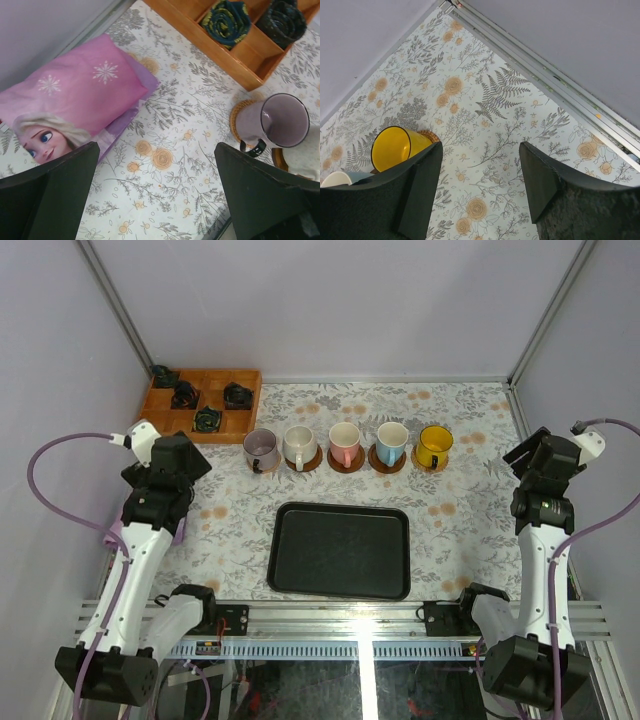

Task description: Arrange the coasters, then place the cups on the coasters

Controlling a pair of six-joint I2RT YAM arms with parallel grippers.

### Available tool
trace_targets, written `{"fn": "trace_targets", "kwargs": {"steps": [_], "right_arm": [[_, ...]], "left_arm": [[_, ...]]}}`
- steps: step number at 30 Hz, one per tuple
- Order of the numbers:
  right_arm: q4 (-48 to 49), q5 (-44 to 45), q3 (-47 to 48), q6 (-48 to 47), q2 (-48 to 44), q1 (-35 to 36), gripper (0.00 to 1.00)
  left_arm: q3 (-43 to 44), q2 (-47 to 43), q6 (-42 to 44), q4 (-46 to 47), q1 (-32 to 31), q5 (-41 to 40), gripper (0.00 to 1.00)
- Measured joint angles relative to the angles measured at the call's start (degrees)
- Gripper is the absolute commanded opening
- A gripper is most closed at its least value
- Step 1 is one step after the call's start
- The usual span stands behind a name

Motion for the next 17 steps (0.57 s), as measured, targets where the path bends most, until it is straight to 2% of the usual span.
{"fn": "trace_targets", "kwargs": {"steps": [17], "right_arm": [[0.1,-0.7,-0.1,-0.2,-0.4,0.0,0.73]], "left_arm": [[-0.2,-1.0,-5.7,-2.1,0.0,-7.9,1.00]]}}
